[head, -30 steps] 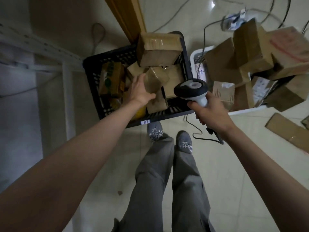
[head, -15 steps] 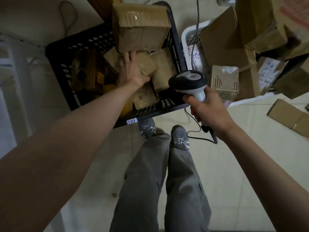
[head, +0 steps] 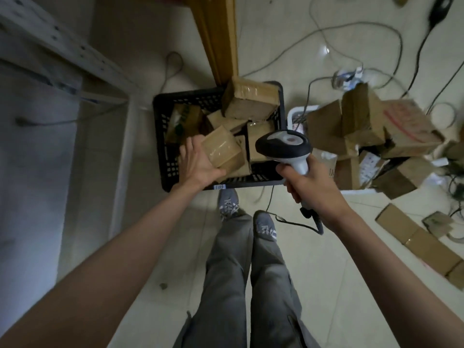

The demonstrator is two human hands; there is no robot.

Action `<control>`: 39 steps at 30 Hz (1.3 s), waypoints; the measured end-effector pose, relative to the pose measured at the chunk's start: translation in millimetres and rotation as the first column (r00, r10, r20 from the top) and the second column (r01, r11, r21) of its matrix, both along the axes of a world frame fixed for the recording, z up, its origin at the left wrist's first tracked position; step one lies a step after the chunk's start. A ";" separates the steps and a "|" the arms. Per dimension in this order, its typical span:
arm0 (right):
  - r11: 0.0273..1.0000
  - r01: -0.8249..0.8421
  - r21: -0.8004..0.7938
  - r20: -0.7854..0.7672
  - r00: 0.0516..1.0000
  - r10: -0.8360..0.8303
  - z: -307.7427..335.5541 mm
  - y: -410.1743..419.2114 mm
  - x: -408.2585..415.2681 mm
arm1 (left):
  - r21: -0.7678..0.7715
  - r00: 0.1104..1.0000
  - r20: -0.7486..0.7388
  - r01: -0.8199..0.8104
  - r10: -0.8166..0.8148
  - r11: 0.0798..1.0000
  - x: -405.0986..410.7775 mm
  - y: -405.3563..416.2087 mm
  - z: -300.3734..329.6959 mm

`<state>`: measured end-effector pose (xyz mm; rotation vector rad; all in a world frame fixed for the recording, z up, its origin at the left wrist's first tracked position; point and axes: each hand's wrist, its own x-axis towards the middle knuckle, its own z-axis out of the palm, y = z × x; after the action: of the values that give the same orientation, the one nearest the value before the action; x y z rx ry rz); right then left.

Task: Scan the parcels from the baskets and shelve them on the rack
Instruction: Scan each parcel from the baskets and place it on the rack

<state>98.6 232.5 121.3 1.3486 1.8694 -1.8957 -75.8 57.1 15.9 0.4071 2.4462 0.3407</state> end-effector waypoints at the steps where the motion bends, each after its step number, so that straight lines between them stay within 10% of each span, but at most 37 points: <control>1: 1.000 -0.016 -0.001 -0.010 1.000 0.016 16.8 -0.8 -1.3 | 0.016 1.000 0.000 -0.026 0.026 1.000 2.7 -9.2 17.9; 18: 0.830 -0.540 0.138 -0.233 0.797 0.557 248.5 -58.8 9.7 | 0.377 0.854 -0.179 -0.400 0.490 0.835 127.5 -156.1 266.9; 39: 0.345 -0.924 0.167 -0.414 0.252 0.875 393.7 -238.3 -12.7 | 0.152 0.476 -0.815 -0.372 0.329 0.916 276.5 -358.6 390.9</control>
<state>85.8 -5.8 515.0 -0.3847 1.9350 -1.5584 200.6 -301.5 406.9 -0.0116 3.5093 0.2917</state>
